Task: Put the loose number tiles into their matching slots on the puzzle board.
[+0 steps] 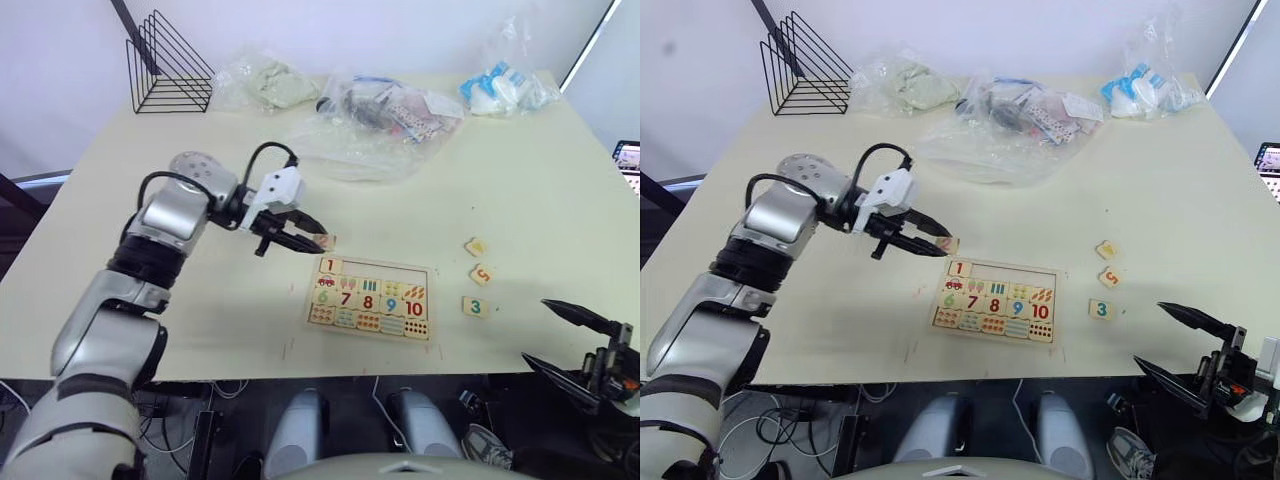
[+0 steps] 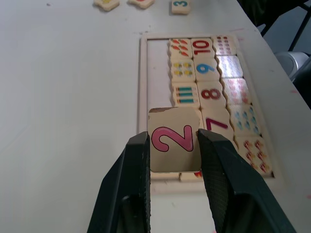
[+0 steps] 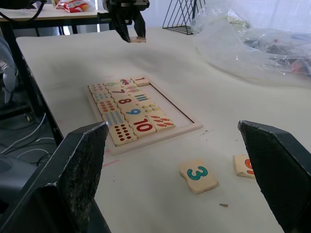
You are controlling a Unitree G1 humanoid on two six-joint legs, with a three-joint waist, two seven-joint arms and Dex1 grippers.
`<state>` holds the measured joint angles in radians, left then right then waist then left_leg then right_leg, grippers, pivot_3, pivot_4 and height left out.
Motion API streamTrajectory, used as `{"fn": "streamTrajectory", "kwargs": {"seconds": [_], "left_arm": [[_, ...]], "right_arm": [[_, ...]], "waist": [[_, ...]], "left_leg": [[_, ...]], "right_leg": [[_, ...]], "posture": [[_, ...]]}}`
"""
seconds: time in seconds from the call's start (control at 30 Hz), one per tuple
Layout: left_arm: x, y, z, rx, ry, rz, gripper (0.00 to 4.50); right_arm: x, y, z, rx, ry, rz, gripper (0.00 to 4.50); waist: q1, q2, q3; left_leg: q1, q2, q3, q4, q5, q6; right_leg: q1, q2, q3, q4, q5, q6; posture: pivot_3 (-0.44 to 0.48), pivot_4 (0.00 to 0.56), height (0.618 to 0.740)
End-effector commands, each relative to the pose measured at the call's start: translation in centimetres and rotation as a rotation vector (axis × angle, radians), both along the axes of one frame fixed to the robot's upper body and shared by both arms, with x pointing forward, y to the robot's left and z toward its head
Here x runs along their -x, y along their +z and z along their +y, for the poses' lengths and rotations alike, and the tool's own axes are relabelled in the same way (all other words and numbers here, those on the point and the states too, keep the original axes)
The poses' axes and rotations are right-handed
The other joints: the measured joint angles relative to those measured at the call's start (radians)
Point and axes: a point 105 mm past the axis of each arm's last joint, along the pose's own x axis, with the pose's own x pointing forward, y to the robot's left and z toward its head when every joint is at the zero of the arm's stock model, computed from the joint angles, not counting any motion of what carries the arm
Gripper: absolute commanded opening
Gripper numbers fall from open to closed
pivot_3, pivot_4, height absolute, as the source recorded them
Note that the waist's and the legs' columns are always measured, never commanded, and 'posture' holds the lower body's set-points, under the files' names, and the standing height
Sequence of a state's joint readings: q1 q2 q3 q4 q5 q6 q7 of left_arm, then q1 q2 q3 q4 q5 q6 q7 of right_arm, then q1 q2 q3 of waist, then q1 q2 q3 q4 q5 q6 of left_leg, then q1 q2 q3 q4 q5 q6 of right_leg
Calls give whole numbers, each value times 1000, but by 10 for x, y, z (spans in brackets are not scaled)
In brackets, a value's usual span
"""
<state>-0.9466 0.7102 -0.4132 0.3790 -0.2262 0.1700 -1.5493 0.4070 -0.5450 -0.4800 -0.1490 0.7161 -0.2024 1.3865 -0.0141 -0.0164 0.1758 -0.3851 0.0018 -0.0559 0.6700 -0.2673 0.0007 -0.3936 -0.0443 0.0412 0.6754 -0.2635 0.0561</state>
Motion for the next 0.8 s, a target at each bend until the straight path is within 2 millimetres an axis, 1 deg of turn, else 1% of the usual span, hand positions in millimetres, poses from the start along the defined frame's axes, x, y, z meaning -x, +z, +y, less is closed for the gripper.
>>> {"fn": "streamTrajectory", "kwargs": {"seconds": [0.03, 0.23, 0.47, 0.67, 0.8], "left_arm": [[1, 4, -13, -54, -13, -39, 948], [0, -11, -28, -170, -5, -94, 948], [-2, -21, -40, -244, 21, -72, 948], [-1, -30, -44, -287, 12, -71, 948], [-1, -32, -45, -297, 7, -77, 948]], "right_arm": [[1, 8, 2, 6, -4, -41, 4500], [2, 7, 4, 2, -10, -46, 4500], [0, 6, 4, -2, -16, -49, 4500], [-1, 6, 4, 0, -15, -54, 4500], [-1, 6, 4, 3, -15, -54, 4500]], "waist": [[-1, 0, 0], [0, 0, 0], [0, 0, 0], [0, 0, 0], [0, 0, 0]], "left_leg": [[0, 0, 0, 0, 0, 0], [0, 0, 0, 0, 0, 0], [0, 0, 0, 0, 0, 0], [0, 0, 0, 0, 0, 0], [0, 0, 0, 0, 0, 0]], "right_leg": [[0, 0, 0, 0, 0, 0], [0, 0, 0, 0, 0, 0], [0, 0, 0, 0, 0, 0], [0, 0, 1, 0, 0, 0], [0, 0, 1, 0, 0, 0]], "posture": [[0, 150, 740], [0, 150, 740], [0, 150, 740], [0, 150, 740], [0, 150, 740]]}}
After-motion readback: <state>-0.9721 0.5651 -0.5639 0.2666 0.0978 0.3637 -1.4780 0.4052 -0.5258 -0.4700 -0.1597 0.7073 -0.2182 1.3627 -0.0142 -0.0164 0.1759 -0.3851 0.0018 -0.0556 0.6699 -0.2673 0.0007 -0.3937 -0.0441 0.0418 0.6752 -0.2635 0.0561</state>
